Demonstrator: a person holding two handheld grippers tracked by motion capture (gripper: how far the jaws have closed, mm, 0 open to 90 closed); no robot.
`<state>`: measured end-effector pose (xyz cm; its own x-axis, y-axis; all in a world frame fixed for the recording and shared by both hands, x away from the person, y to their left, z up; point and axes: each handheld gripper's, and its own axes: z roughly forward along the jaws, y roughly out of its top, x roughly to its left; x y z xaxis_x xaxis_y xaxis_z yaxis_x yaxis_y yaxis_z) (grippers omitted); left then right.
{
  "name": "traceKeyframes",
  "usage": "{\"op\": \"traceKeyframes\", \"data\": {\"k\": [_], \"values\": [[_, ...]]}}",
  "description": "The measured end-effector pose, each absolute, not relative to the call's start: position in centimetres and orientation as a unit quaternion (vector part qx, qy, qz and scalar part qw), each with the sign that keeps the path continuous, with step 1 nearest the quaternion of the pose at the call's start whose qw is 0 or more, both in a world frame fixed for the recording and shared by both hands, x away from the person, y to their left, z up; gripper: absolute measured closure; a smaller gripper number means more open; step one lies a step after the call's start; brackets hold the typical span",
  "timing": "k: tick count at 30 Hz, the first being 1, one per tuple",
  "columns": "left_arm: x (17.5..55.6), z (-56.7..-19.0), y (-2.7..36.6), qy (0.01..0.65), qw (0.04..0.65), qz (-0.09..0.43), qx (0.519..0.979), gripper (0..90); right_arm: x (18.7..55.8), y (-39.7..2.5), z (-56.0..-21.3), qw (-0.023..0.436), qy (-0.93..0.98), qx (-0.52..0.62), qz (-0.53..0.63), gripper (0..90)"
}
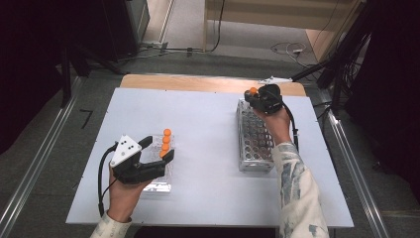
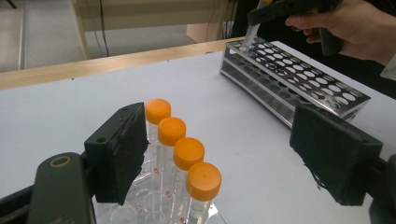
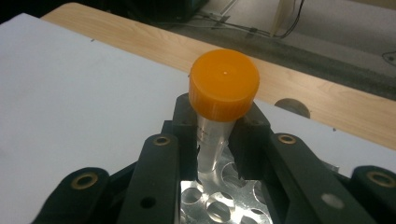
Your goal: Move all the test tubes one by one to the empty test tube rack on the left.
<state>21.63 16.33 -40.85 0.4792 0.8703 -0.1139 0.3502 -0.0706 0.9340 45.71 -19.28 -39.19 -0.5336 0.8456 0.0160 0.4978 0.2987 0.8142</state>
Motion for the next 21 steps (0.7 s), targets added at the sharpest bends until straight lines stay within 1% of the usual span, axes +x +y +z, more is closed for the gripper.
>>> {"op": "traceKeyframes", "data": {"k": [3, 10, 21], "values": [[21.6, -40.8, 16.3, 0.443, 0.519, 0.251, 0.687, 19.4, 45.0, -19.5, -38.3, 0.220, 0.775, 0.423, 0.415, 71.4], [21.5, -40.8, 15.8, 0.439, 0.519, 0.250, 0.689, 19.3, 42.9, -19.2, -37.1, 0.214, 0.784, 0.395, 0.429, 71.4], [21.4, -40.8, 15.5, 0.436, 0.518, 0.249, 0.693, 19.4, 39.2, -17.6, -38.2, 0.188, 0.803, 0.345, 0.449, 71.5]]}}
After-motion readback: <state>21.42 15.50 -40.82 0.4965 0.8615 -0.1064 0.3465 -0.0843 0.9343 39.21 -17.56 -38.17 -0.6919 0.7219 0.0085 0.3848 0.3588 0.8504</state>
